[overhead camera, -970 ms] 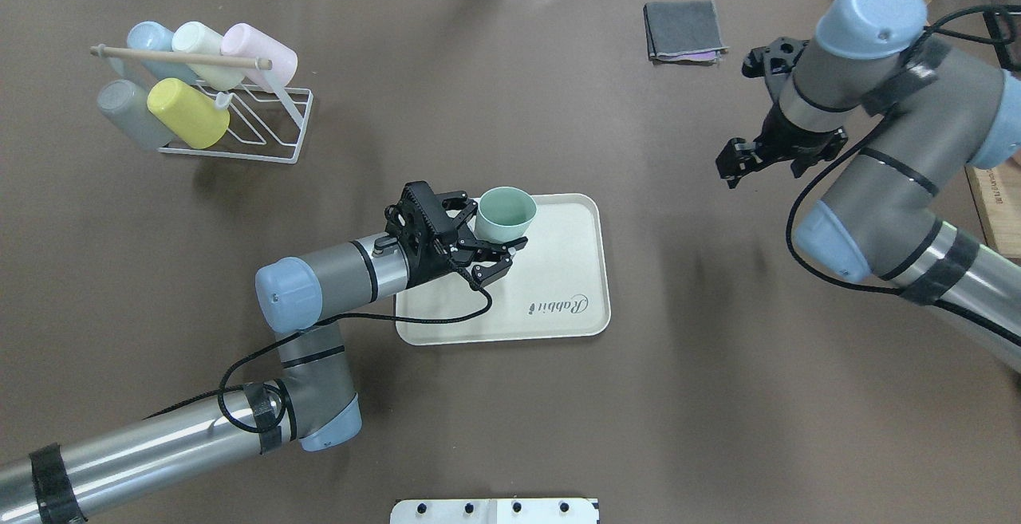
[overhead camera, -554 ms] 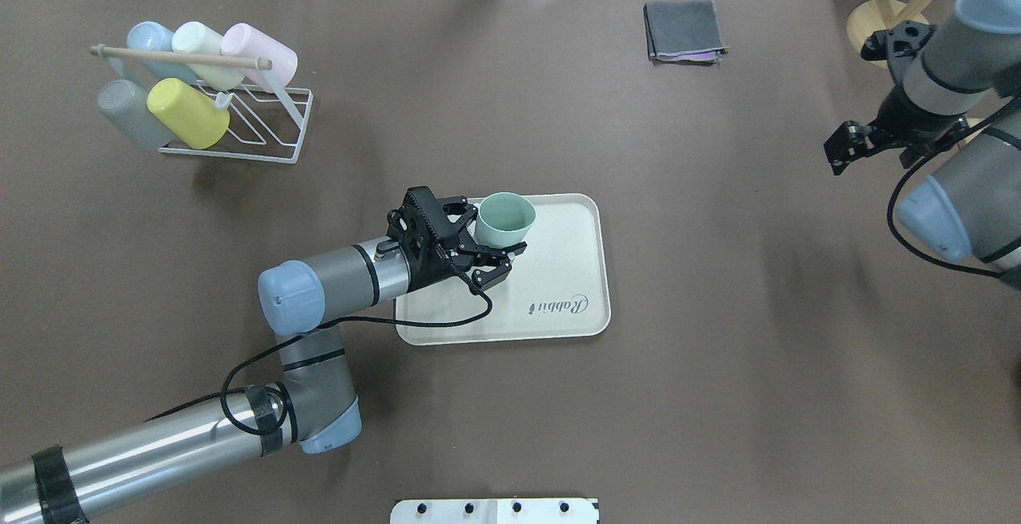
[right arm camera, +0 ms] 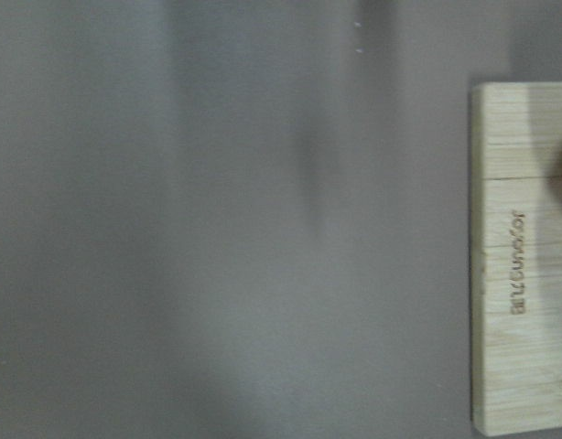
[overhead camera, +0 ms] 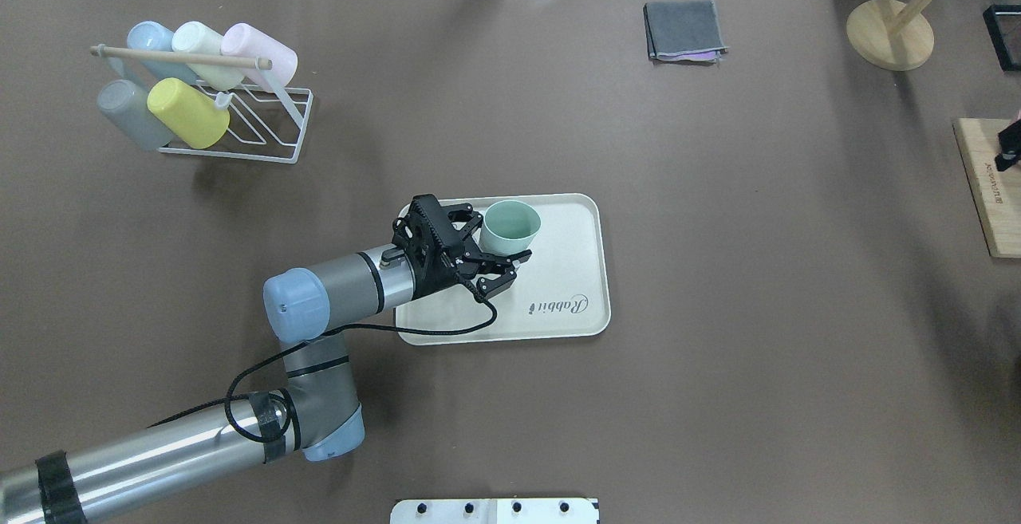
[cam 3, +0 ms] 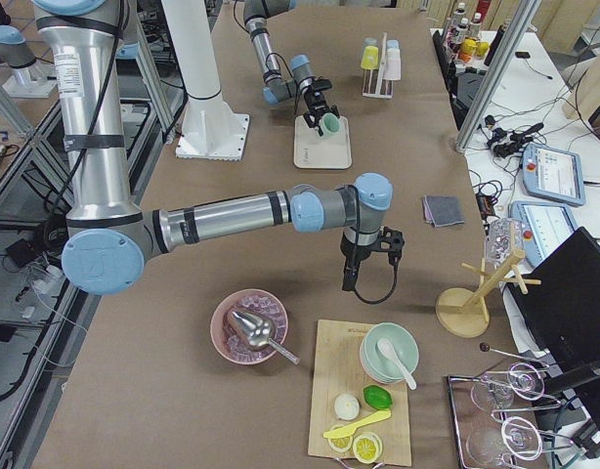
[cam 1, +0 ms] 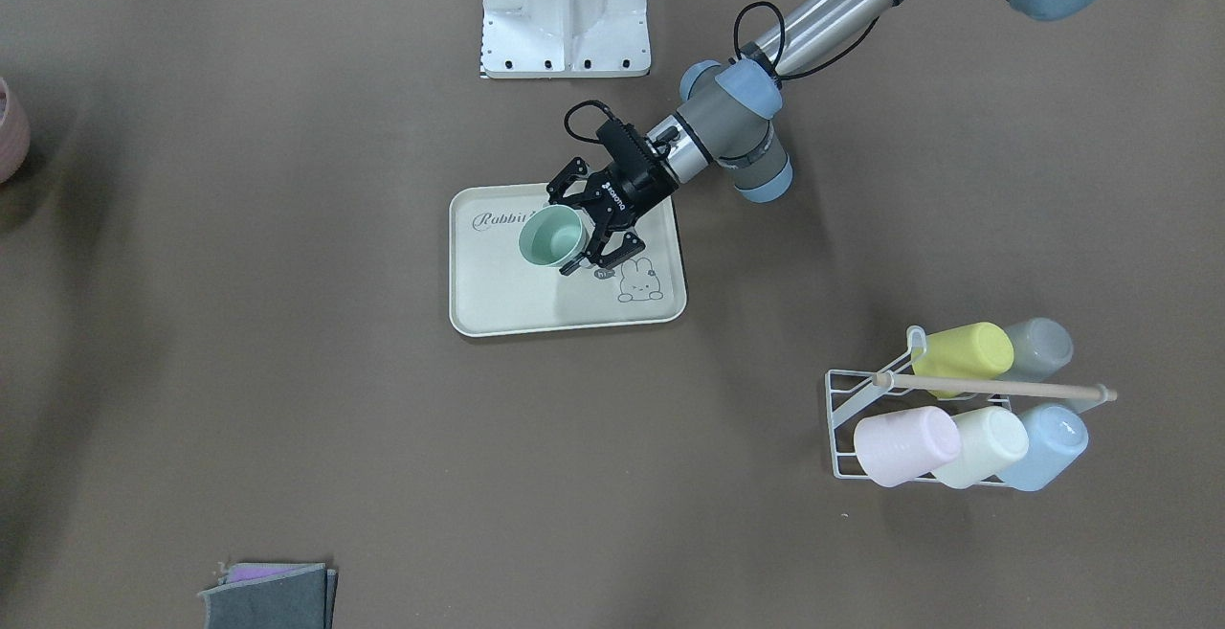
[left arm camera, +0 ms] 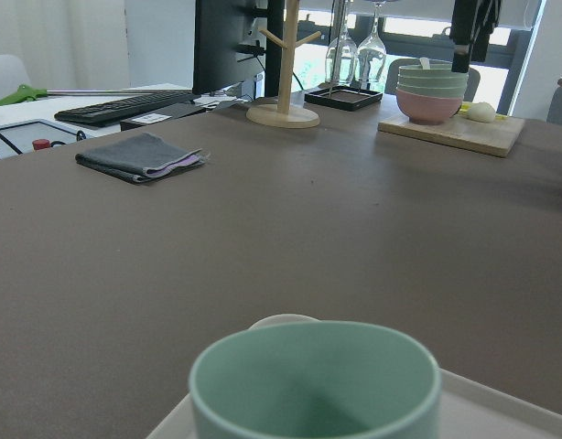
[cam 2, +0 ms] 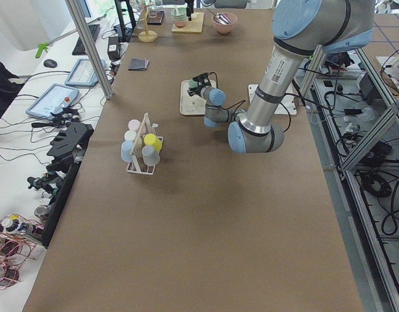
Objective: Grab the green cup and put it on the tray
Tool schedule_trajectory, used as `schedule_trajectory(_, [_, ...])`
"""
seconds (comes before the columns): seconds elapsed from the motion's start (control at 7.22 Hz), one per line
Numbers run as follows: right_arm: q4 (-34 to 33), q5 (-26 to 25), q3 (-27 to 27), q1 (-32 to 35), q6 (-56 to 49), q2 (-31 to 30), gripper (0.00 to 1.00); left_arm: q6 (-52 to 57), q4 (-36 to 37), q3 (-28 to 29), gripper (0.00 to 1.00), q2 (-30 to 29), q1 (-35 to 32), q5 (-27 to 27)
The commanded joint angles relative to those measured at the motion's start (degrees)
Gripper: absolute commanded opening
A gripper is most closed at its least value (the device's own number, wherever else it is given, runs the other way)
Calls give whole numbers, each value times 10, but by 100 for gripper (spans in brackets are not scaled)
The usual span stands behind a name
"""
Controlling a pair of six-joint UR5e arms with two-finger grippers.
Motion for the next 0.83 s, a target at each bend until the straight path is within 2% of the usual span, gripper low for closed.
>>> schedule_trajectory(0.0, [0,-1,5,80,-115,-60,100,2,0,0,30,-1,0,0])
schedule_trajectory(0.14, [2,-1,10,100,-142,-79,100,2,0,0,31,-2,0,1])
schedule_trajectory(0.28, [1,-18,25,102,-182,-93,100,2,0,1,38,-2,0,3])
schedule_trajectory(0.42, [1,-24,34,107,-195,-99,100,3,-1,1,56,-4,0,4])
schedule_trajectory(0.55, [-2,-20,52,108,-196,-104,100,3,-1,0,68,-5,0,6])
schedule_trajectory(0.69, [-13,-10,55,110,-195,-104,100,3,-1,0,72,-6,0,7])
